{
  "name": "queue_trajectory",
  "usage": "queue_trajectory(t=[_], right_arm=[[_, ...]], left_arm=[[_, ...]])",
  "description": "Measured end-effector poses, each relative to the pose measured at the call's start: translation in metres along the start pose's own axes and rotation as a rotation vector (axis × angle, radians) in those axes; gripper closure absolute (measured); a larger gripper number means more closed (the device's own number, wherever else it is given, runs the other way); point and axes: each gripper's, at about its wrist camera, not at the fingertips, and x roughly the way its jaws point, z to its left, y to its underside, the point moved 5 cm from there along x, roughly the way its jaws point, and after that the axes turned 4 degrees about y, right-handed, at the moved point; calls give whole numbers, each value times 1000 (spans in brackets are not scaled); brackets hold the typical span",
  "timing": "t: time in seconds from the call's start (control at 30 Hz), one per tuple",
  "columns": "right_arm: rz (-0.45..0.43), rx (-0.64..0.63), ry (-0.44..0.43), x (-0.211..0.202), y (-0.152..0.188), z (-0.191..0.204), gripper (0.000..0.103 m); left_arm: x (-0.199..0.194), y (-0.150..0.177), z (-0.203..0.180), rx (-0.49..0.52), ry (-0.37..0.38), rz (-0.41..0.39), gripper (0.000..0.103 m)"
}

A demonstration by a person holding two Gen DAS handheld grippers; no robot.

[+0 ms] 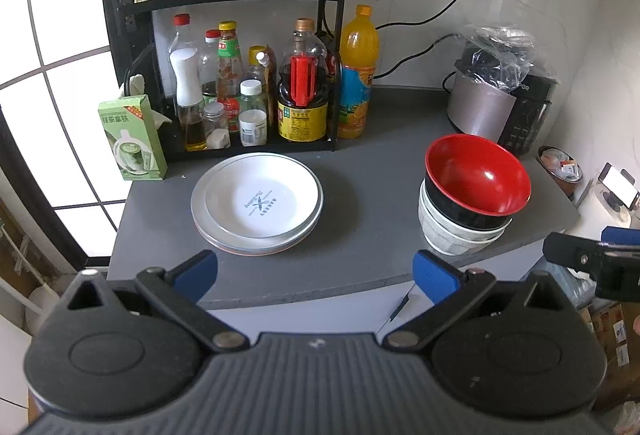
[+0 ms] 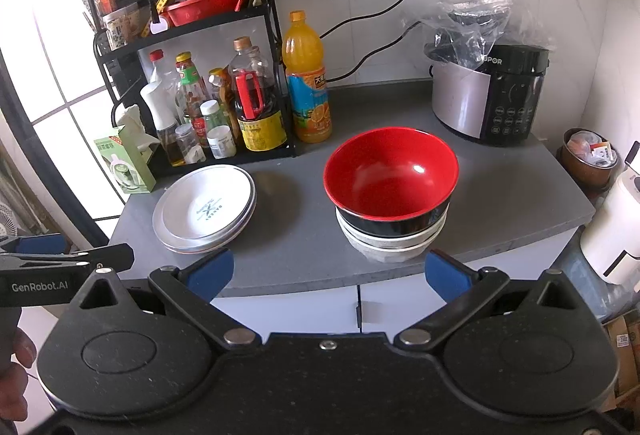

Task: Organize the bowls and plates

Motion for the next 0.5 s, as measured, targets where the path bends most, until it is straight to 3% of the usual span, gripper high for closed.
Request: queue_trajectory(t=[0.5], right_arm=[[-2, -13, 8, -2, 3, 3, 0]], left_arm=[[-4, 5, 2, 5, 0, 4, 0]])
